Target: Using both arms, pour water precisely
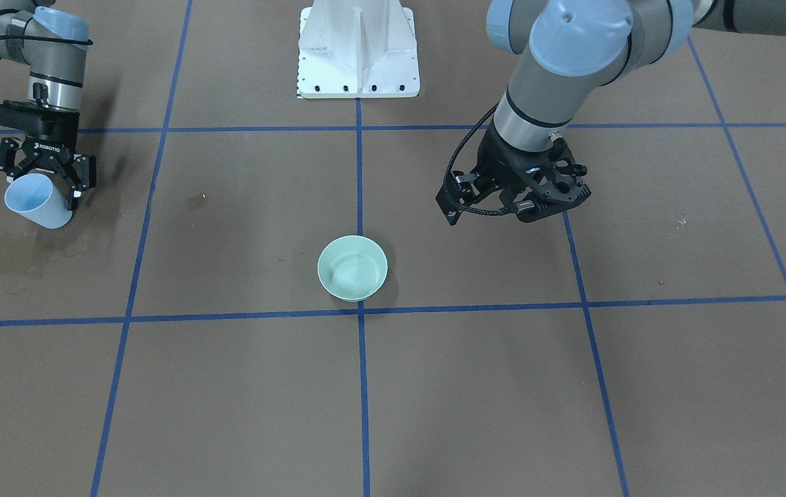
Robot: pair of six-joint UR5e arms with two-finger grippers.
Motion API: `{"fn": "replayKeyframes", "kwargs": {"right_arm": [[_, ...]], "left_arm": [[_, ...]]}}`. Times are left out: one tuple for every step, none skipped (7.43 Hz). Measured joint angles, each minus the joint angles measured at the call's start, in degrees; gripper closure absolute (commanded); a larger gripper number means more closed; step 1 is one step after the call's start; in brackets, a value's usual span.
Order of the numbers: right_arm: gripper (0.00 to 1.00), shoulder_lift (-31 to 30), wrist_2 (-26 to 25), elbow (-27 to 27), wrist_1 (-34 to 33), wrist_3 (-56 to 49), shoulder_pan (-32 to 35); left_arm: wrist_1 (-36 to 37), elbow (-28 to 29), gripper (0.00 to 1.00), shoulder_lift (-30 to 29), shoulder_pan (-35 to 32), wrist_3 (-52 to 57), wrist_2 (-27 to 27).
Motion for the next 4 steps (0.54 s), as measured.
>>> {"fn": "replayKeyframes", "kwargs": {"right_arm": [[0.00,0.2,0.0,-0.2,0.0,0.0,0.0],[0.00,0.4,0.0,-0.4,0.0,0.0,0.1],[0.00,0.4,0.0,-0.5,0.0,-0.1,0.2],[0.00,0.4,0.0,-0.5,0.0,-0.1,0.3]], "left_arm": [[0.0,0.0,0.00,0.0,0.0,0.0,0.0],[0.0,0.0,0.00,0.0,0.0,0.0,0.0],[0.0,0.0,0.00,0.0,0.0,0.0,0.0],[0.0,0.0,0.00,-0.1,0.0,0.0,0.0]]}}
